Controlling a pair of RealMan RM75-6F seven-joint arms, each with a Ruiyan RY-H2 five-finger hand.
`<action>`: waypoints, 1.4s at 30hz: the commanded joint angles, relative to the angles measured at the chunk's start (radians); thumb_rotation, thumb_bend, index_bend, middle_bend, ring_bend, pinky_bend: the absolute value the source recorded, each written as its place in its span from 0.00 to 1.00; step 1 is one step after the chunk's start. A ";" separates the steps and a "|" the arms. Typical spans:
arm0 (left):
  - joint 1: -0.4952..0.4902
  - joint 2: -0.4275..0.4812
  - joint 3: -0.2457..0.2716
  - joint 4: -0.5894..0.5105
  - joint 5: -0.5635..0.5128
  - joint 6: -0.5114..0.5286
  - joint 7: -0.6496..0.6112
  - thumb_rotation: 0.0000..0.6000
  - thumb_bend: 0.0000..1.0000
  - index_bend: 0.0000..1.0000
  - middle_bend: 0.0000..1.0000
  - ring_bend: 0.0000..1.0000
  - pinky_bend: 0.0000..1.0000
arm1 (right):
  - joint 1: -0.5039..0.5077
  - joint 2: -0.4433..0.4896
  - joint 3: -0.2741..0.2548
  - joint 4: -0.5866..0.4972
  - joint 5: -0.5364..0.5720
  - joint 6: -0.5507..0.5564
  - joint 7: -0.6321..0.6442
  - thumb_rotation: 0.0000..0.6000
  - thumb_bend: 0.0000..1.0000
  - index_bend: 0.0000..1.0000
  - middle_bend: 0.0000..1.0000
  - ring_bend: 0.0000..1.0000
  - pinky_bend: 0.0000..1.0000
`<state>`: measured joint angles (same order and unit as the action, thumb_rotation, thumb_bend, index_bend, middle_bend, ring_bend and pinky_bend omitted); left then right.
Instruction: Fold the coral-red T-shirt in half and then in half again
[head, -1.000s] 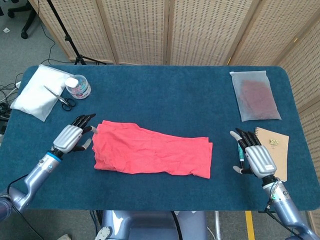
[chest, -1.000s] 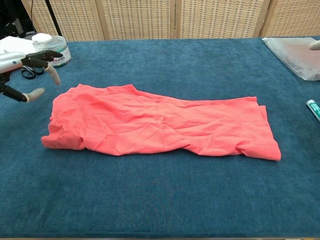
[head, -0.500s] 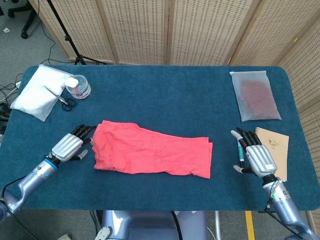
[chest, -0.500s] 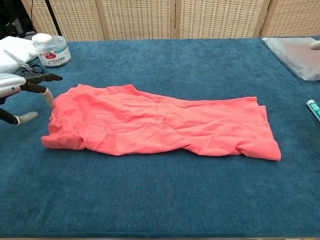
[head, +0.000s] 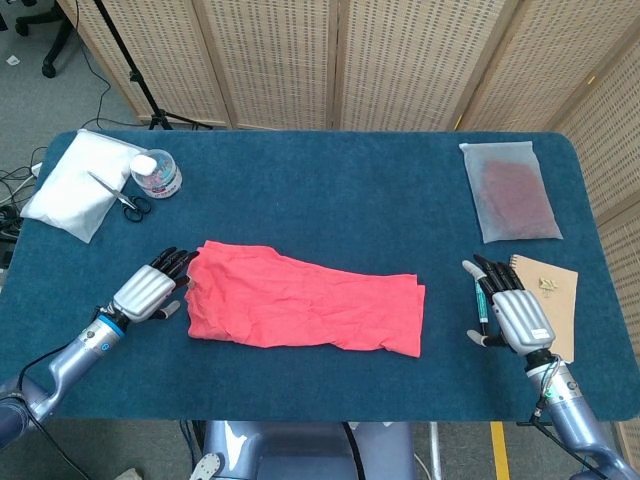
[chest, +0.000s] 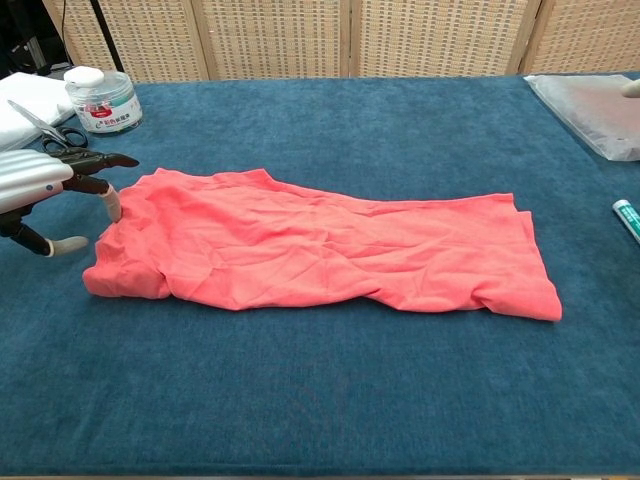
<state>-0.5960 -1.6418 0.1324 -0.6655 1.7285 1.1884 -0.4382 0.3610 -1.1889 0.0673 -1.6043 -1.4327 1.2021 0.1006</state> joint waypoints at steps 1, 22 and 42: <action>-0.001 -0.012 -0.004 0.012 -0.004 0.001 0.007 1.00 0.36 0.40 0.00 0.00 0.00 | -0.001 0.000 0.000 -0.001 -0.001 0.000 0.000 1.00 0.18 0.00 0.00 0.00 0.00; 0.004 -0.093 -0.007 0.110 -0.024 0.002 -0.003 1.00 0.36 0.40 0.00 0.00 0.00 | -0.007 0.006 0.009 -0.002 -0.007 0.003 0.022 1.00 0.23 0.00 0.00 0.00 0.00; 0.003 -0.158 -0.029 0.160 -0.046 0.023 -0.015 1.00 0.40 0.55 0.00 0.00 0.00 | -0.009 0.012 0.011 -0.002 -0.016 0.002 0.038 1.00 0.25 0.00 0.00 0.00 0.00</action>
<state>-0.5930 -1.7989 0.1037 -0.5054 1.6828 1.2117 -0.4538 0.3518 -1.1773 0.0783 -1.6065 -1.4483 1.2044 0.1388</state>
